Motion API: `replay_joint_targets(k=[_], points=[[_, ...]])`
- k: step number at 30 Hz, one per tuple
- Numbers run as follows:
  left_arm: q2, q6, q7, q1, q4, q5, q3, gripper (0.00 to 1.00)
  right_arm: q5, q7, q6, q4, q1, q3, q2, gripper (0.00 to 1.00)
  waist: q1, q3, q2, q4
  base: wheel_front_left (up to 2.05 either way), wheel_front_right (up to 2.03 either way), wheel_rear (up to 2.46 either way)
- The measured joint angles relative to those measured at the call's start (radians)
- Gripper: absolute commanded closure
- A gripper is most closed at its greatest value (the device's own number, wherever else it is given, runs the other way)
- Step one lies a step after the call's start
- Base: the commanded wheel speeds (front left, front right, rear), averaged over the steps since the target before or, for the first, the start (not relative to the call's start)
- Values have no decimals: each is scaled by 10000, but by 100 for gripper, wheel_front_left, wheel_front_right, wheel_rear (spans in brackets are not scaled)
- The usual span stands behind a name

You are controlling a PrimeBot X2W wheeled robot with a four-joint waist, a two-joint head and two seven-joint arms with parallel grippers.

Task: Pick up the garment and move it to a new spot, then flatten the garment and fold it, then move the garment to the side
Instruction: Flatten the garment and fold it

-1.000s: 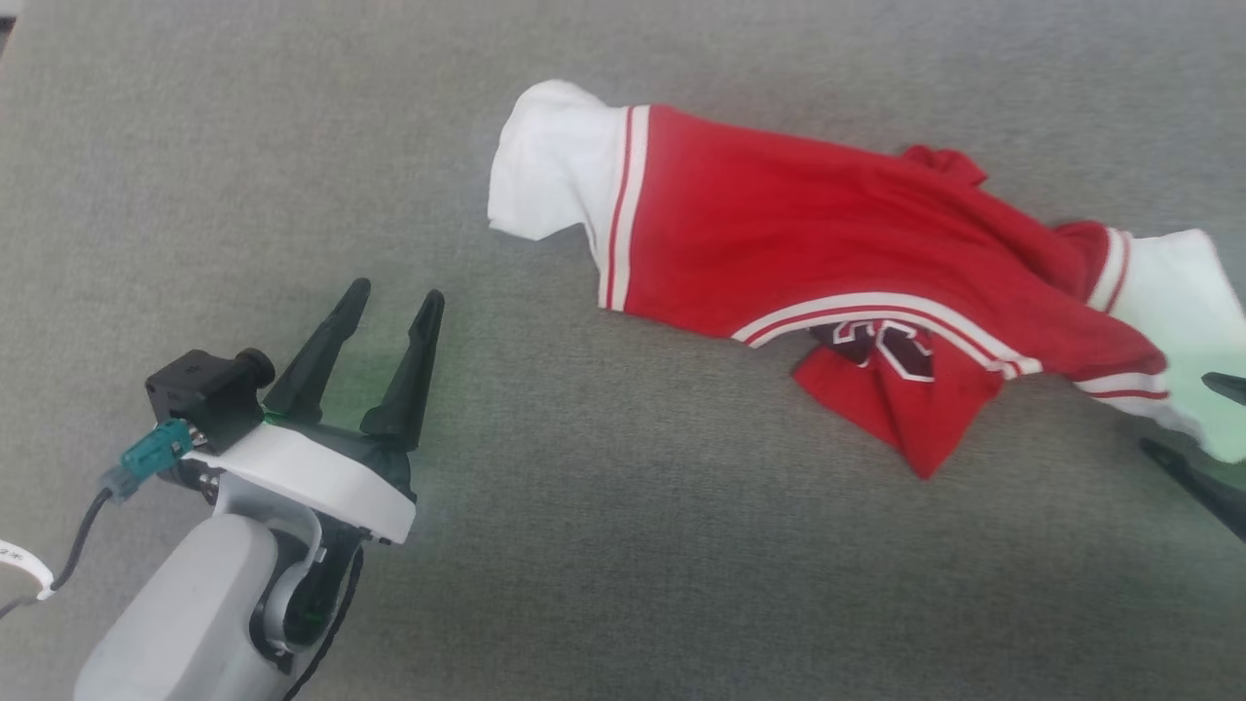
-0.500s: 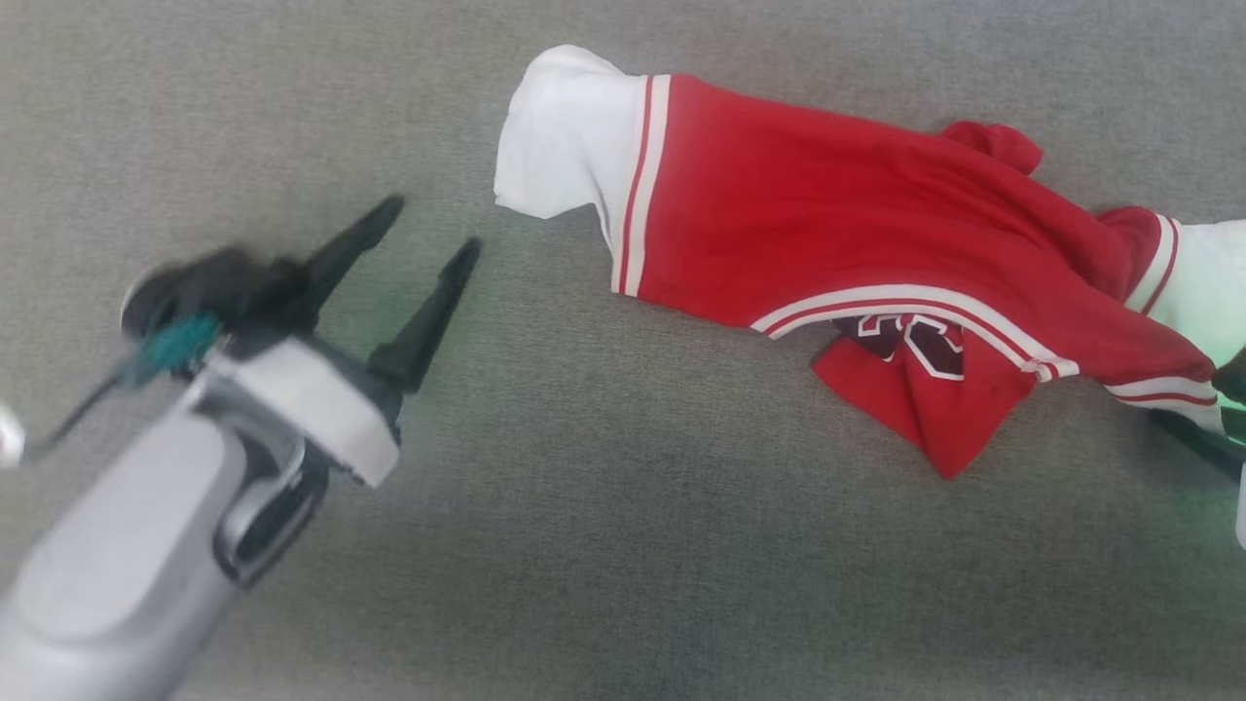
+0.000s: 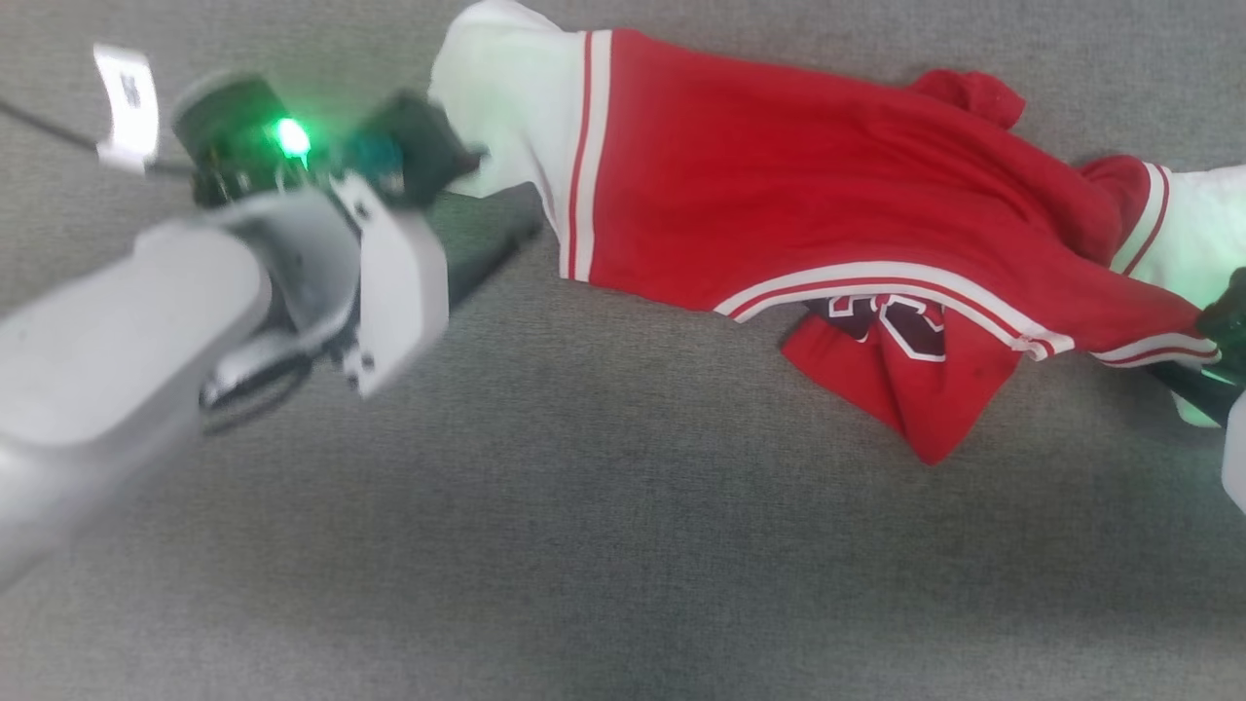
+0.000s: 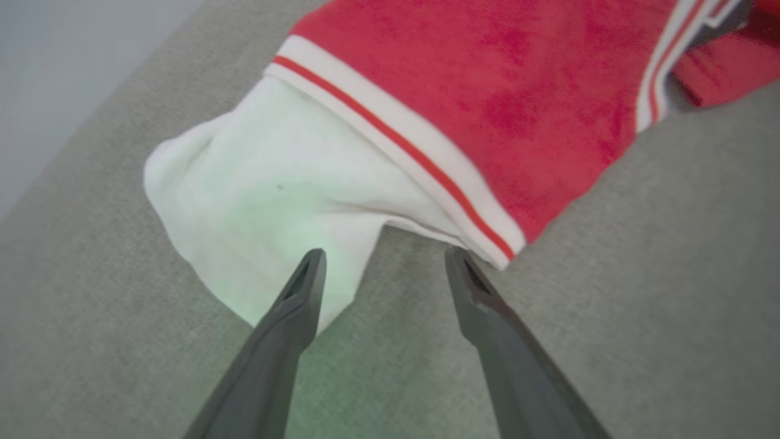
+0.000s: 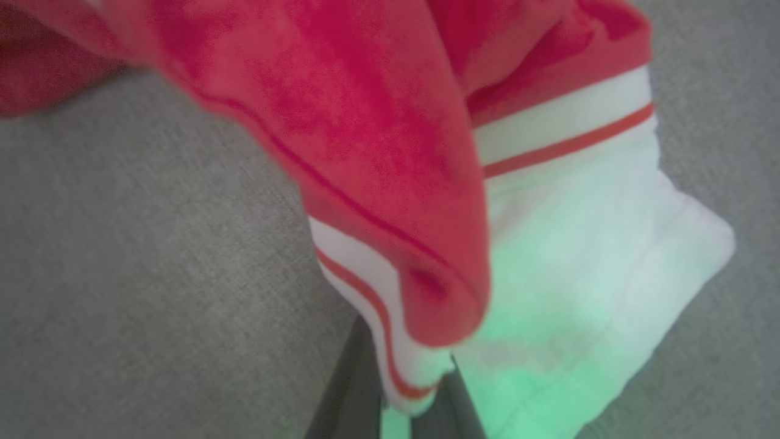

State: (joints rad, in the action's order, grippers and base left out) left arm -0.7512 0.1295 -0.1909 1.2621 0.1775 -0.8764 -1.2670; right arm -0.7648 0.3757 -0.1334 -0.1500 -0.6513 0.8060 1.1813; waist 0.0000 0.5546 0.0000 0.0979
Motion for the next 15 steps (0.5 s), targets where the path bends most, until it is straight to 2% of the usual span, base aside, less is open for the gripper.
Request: replay_joint_targets(k=[7, 10, 12, 13, 14, 15], points=[[441, -2, -447, 62, 625, 410, -111, 0, -2, -107, -2, 33, -556, 433, -132, 100, 0, 255, 0, -213, 0, 0, 0], [431, -2, -713, 50, 619, 802, -52, 2, -17, -153, -2, 86, -783, 660, -194, 100, 0, 324, 1, -311, 0, 0, 0], [447, 0, -606, 59, 754, 899, -42, 51, -33, -232, -25, 148, -925, 788, -226, 100, 0, 343, 0, -358, 0, 0, 0], [493, 25, -512, 63, 861, 930, -48, 68, -54, -265, -33, 192, -967, 844, -245, 100, 1, 333, 0, -370, 0, 0, 0], [554, 25, -428, 62, 959, 1003, -52, 100, -79, -334, -33, 244, -1009, 899, -265, 100, 0, 317, 0, -378, 0, 0, 0], [619, 27, -362, 57, 1060, 1074, -54, 100, -88, -385, -33, 291, -1031, 955, -293, 100, 0, 292, 0, -387, 0, 0, 0]])
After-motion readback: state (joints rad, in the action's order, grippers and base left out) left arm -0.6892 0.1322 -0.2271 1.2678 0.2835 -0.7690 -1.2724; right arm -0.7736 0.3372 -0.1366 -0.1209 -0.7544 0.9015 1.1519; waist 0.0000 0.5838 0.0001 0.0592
